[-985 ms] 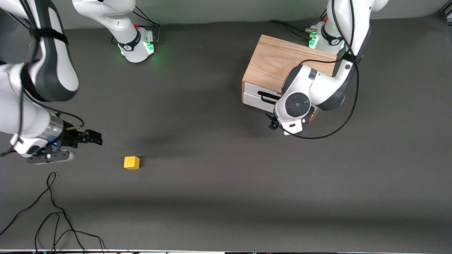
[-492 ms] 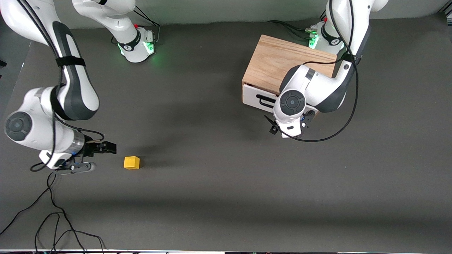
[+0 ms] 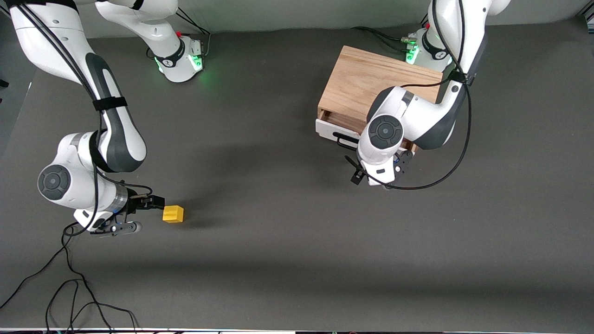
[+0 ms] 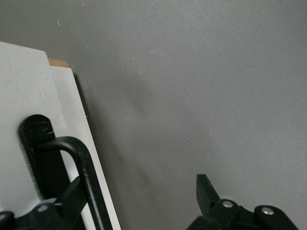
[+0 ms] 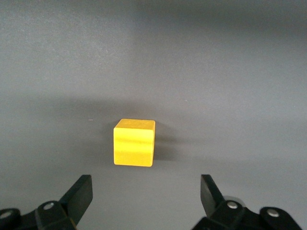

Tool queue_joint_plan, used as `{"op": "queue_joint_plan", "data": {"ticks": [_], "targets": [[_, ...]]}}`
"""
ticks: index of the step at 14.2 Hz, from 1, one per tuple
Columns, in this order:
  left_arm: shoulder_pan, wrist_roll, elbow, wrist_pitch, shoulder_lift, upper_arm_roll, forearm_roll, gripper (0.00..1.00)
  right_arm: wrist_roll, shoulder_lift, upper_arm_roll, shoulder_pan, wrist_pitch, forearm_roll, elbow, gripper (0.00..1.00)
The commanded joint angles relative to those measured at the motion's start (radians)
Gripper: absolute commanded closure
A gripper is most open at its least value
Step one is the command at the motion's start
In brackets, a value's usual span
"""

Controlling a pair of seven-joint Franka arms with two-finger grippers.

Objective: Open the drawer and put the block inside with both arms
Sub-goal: 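Pull the drawer open with the left gripper while the right gripper reaches the cube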

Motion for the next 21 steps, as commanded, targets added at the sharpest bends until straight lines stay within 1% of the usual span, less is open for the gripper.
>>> {"op": "queue_joint_plan", "data": {"ticks": [1,3,5,8,10,11,12,14,16,18,20,21], "targets": [[-0.017,0.0,0.036,0.13,0.058,0.011,0.044,0.01,0.01,0.003,-0.003,0.006,0.014,0.001,0.01,0.0],[-0.017,0.0,0.054,0.143,0.059,0.011,0.079,0.01,0.01,0.003,-0.003,0.006,0.014,0.001,0.01,0.0],[-0.017,0.001,0.082,0.14,0.062,0.011,0.081,0.01,0.01,0.003,-0.003,0.006,0.014,0.001,0.011,0.0],[-0.019,0.004,0.085,0.14,0.062,0.011,0.082,0.01,0.011,0.003,-0.003,0.008,0.014,-0.001,0.013,0.0],[-0.017,0.038,0.099,0.125,0.059,0.011,0.084,0.01,0.011,0.003,-0.005,0.011,0.014,-0.001,0.017,0.0],[-0.022,0.064,0.11,0.097,0.052,0.009,0.082,0.01,0.011,0.002,-0.003,0.011,0.014,-0.002,0.017,0.0],[-0.03,0.07,0.123,0.032,0.044,0.006,0.082,0.01,0.011,0.002,-0.003,0.012,0.014,-0.002,0.023,0.0],[-0.043,0.081,0.194,-0.11,0.044,0.006,0.081,0.01,0.013,0.005,-0.003,0.012,0.018,-0.004,0.031,0.0],[-0.042,0.079,0.266,-0.215,0.041,0.005,0.07,0.01,0.024,0.01,-0.003,0.026,0.022,-0.001,0.031,0.0],[-0.04,0.098,0.344,-0.349,0.033,-0.001,0.07,0.01,0.025,0.051,-0.003,0.031,0.094,0.002,0.019,0.0],[-0.027,0.224,0.387,-0.452,-0.014,-0.001,0.07,0.01,0.025,0.097,-0.002,0.032,0.151,0.03,0.011,0.0],[-0.022,0.328,0.387,-0.472,-0.052,0.005,0.07,0.01,0.025,0.112,-0.003,0.035,0.163,0.035,0.002,0.0]]}}
